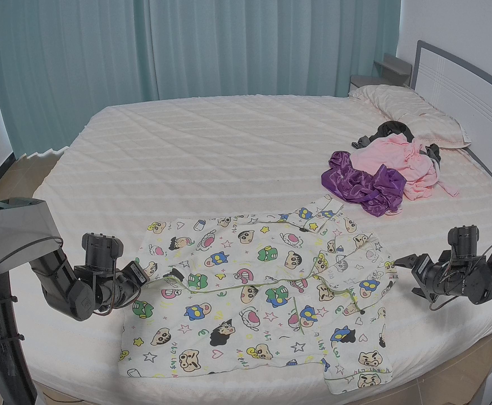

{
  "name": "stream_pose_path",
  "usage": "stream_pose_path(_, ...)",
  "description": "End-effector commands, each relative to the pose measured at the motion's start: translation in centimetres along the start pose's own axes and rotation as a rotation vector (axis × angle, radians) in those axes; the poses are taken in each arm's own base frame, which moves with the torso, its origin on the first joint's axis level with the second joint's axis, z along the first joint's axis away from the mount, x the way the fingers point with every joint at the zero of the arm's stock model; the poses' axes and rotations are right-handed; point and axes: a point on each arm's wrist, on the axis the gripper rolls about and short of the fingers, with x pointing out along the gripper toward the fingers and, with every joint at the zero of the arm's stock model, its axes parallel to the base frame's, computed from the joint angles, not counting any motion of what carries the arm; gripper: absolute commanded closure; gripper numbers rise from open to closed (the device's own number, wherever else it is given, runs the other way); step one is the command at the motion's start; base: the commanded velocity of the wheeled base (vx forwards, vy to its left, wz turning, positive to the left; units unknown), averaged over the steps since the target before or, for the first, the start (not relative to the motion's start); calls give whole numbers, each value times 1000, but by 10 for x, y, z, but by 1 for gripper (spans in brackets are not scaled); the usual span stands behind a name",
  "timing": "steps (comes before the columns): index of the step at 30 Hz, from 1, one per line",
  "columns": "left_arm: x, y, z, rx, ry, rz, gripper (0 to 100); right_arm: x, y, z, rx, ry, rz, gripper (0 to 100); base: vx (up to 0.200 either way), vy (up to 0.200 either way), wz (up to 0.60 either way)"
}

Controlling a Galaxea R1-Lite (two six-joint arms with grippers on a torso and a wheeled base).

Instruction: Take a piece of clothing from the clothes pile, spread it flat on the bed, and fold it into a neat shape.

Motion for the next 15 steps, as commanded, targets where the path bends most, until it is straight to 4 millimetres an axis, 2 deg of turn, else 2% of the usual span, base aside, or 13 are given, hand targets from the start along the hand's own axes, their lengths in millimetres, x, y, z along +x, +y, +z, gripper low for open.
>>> stream_pose_path(1,-2,-1,-1,2,-3,1,0,0,0,0,0,2,-1,0,0,0,0)
stream_pose_path(4,-3,-1,-4,21,-23,37,0,0,0,0,0,2,-1,0,0,0,0)
stream_pose_path(8,-4,-4,3,38,-70,43,0,0,0,0,-2,2,-1,0,0,0,0)
stream_pose_path(11,-5,-11,24,16,-130,11,0,0,0,0,-3,2,-1,0,0,0,0)
stream_pose_path(12,-5,-11,25,15,-133,10,0,0,0,0,-3,2,-1,0,0,0,0)
stream_pose_path(13,-2,-19,41,4,-173,-27,0,0,1,-2,-8,8,1,0,0,0,0)
stream_pose_path(15,3,-26,53,4,-193,-45,0,-1,1,-7,-14,22,-2,0,0,0,0)
